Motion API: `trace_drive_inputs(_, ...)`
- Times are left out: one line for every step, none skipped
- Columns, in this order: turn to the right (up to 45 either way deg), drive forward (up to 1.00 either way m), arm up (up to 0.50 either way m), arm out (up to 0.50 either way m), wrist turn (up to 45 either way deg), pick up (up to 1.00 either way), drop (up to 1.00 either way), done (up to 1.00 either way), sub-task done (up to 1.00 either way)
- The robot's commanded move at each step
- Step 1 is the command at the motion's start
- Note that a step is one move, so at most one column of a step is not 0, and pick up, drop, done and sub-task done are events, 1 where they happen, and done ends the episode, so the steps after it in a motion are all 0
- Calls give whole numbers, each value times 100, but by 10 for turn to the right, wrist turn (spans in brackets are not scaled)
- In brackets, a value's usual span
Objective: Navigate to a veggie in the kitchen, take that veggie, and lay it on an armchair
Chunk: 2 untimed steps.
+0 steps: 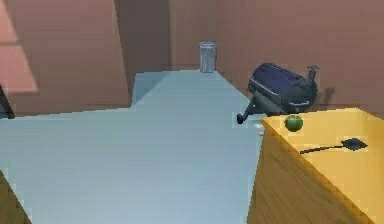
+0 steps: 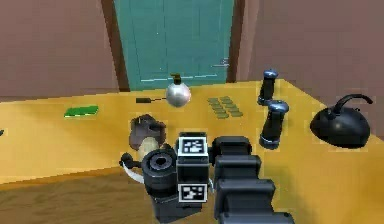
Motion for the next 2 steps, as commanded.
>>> trace_drive_inputs(-30, 0, 0, 0, 0, 0, 0, 0, 0)
trace_drive_inputs(0, 25, 0, 0, 0, 0, 0, 0, 0)
